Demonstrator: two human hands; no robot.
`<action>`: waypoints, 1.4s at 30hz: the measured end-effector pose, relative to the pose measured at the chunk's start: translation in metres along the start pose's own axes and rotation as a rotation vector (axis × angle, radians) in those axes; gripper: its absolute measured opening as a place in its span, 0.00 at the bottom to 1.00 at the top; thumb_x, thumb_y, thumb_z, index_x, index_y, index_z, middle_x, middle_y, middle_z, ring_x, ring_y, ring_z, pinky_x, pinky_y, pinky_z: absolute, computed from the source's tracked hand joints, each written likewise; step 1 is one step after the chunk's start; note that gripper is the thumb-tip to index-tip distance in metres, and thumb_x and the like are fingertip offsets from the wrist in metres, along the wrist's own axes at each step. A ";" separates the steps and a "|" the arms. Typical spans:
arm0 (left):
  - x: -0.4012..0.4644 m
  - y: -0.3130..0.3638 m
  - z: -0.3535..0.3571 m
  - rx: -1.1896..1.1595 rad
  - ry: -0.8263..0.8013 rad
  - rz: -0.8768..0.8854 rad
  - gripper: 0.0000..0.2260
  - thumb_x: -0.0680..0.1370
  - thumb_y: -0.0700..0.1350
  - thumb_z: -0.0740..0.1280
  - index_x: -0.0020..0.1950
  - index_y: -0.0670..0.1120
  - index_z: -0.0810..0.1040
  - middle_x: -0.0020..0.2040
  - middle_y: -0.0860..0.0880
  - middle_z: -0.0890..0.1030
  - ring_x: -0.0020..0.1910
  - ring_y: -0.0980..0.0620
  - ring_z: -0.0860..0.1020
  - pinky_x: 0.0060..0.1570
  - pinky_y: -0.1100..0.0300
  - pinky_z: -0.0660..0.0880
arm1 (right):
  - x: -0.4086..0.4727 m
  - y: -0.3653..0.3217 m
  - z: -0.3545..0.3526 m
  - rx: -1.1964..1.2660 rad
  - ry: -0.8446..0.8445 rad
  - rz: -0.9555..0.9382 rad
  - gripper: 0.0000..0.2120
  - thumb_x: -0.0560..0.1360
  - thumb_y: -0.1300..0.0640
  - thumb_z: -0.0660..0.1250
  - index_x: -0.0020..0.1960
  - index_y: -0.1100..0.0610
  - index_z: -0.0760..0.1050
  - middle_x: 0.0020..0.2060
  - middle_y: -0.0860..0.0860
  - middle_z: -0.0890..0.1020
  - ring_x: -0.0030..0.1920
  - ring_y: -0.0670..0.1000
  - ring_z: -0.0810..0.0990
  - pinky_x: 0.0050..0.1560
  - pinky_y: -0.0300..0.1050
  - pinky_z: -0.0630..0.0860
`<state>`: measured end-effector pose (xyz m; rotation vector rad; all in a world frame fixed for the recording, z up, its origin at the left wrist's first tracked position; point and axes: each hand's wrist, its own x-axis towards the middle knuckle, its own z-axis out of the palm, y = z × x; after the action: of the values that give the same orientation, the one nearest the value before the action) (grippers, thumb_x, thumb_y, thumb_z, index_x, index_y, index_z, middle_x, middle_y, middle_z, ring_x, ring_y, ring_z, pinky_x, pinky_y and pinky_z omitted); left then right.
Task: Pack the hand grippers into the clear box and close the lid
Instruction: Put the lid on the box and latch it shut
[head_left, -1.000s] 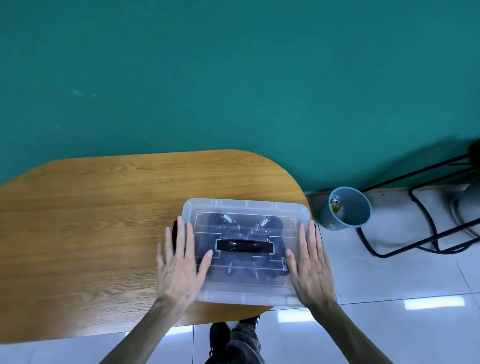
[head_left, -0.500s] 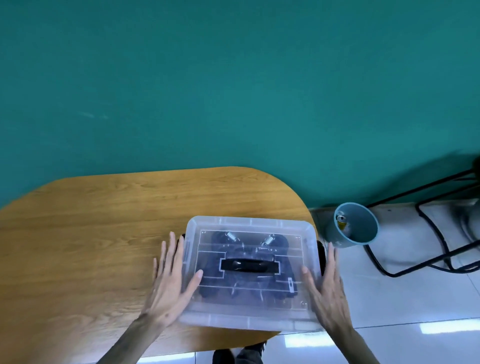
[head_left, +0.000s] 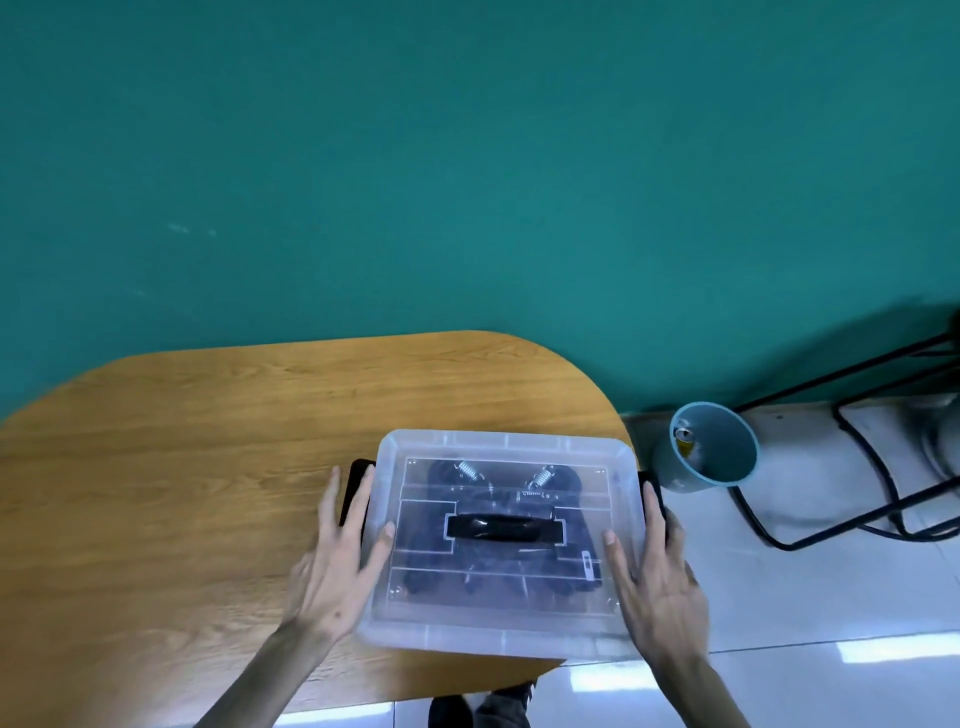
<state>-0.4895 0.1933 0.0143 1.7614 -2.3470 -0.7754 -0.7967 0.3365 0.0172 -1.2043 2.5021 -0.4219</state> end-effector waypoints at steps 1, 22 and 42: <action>0.001 0.004 -0.001 0.028 0.011 0.004 0.31 0.80 0.63 0.51 0.77 0.67 0.36 0.81 0.51 0.36 0.21 0.55 0.74 0.15 0.67 0.66 | -0.001 -0.006 -0.001 -0.032 0.004 0.002 0.36 0.76 0.34 0.50 0.80 0.41 0.42 0.75 0.56 0.64 0.46 0.63 0.83 0.35 0.53 0.79; 0.000 0.057 0.020 0.354 0.057 -0.125 0.38 0.75 0.75 0.42 0.81 0.60 0.43 0.81 0.49 0.35 0.41 0.45 0.65 0.31 0.59 0.64 | 0.000 -0.043 0.026 -0.354 0.077 0.031 0.34 0.78 0.33 0.45 0.81 0.41 0.44 0.81 0.58 0.46 0.54 0.67 0.69 0.46 0.56 0.71; 0.001 0.052 0.027 0.379 0.109 -0.054 0.35 0.78 0.71 0.43 0.81 0.58 0.41 0.81 0.49 0.34 0.43 0.45 0.67 0.36 0.54 0.71 | -0.003 -0.043 0.029 -0.323 0.161 -0.017 0.31 0.81 0.36 0.50 0.81 0.40 0.45 0.81 0.58 0.44 0.54 0.69 0.70 0.46 0.59 0.69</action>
<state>-0.5447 0.2114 0.0147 1.9526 -2.5065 -0.2382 -0.7531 0.3097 0.0091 -1.3564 2.7793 -0.1239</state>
